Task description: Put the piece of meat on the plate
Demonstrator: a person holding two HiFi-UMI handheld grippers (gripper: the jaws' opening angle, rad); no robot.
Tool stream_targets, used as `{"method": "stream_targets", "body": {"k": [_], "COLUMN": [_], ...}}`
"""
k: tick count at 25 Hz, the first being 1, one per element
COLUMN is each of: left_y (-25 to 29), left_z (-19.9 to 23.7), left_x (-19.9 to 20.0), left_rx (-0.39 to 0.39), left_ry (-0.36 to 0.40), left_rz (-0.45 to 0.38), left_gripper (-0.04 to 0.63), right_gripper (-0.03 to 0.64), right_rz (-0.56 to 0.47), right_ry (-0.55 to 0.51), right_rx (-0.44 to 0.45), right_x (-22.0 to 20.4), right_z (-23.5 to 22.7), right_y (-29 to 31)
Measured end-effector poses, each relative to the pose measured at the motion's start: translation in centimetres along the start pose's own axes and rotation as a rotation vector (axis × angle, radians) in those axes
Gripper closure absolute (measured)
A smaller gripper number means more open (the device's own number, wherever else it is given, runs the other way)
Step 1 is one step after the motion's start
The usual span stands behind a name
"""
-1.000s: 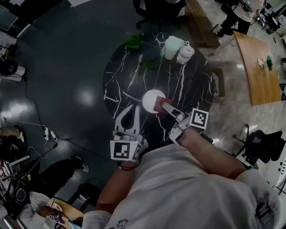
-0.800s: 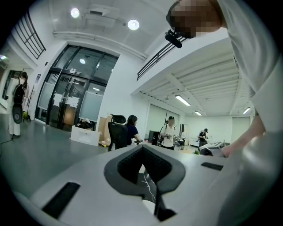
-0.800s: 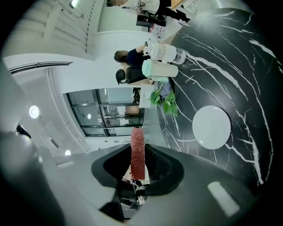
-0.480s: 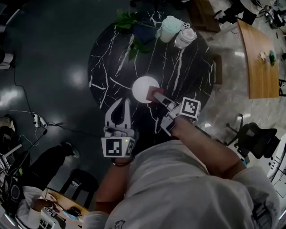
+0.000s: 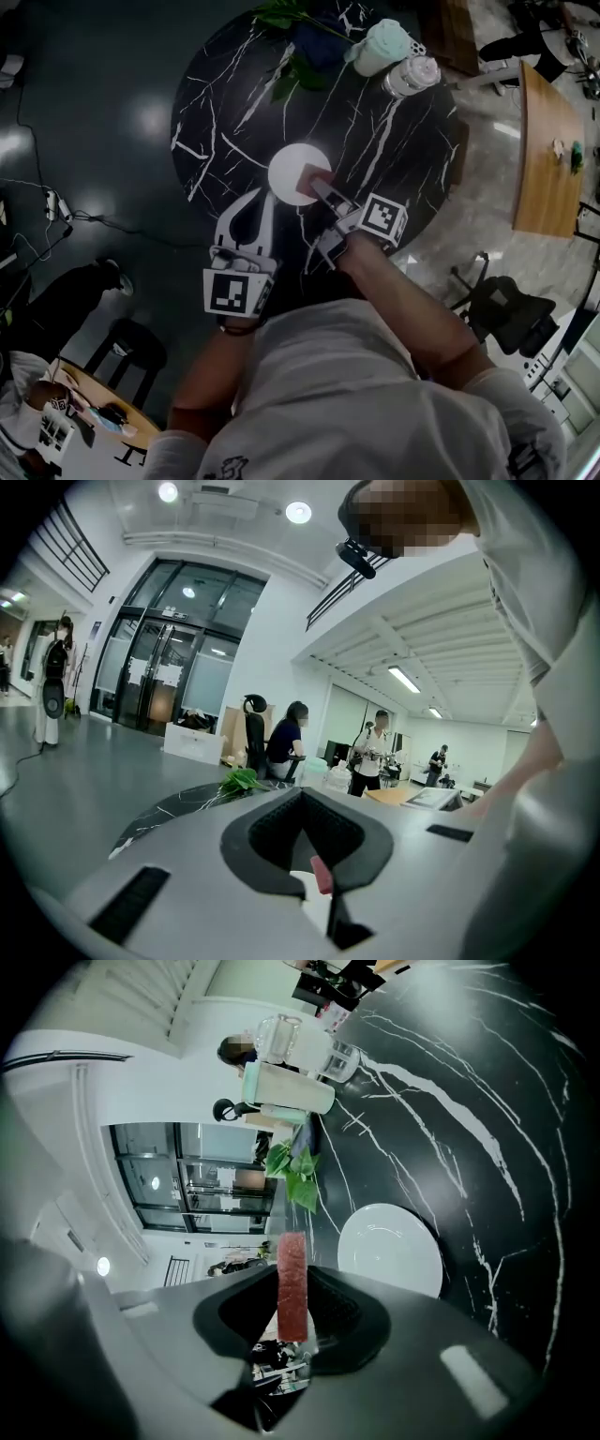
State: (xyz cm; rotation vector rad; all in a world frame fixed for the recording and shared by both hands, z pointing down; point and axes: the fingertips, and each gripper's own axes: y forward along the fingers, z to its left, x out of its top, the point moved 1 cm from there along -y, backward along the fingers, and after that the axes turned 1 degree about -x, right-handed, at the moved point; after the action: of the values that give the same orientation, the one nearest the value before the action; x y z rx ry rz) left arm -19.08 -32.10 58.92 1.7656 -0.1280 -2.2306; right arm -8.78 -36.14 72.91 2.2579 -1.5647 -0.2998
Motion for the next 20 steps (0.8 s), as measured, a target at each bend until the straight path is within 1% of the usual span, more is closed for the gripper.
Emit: {"method": "stream_targets", "body": {"k": [3,11,14,20], "left_y": [0.3,0.2,0.2,0.1], "left_z": [0.7,2.5,3.1,2.7], "left_x": [-1.1,-3.8,-4.5,-5.8], "left_rx": [0.020,0.058,0.080,0.061], "left_ry": [-0.012,-0.045,-0.062,-0.070], "left_rz": [0.005,0.039,0.033,0.055], "left_gripper": [0.591,0.591,0.591,0.591], "right_gripper": [0.526,0.526,0.526,0.526], "right_rz": [0.011,0.064,0.080,0.095], "right_ry": [-0.009,-0.072,-0.089,-0.139], "right_rx": [0.010,-0.084,-0.107,-0.131], "right_x": [0.1,-0.5,-0.9,-0.6], "right_z": [-1.0,-4.6,-5.3,-6.2], "right_y": [1.5,4.6,5.0,5.7]}}
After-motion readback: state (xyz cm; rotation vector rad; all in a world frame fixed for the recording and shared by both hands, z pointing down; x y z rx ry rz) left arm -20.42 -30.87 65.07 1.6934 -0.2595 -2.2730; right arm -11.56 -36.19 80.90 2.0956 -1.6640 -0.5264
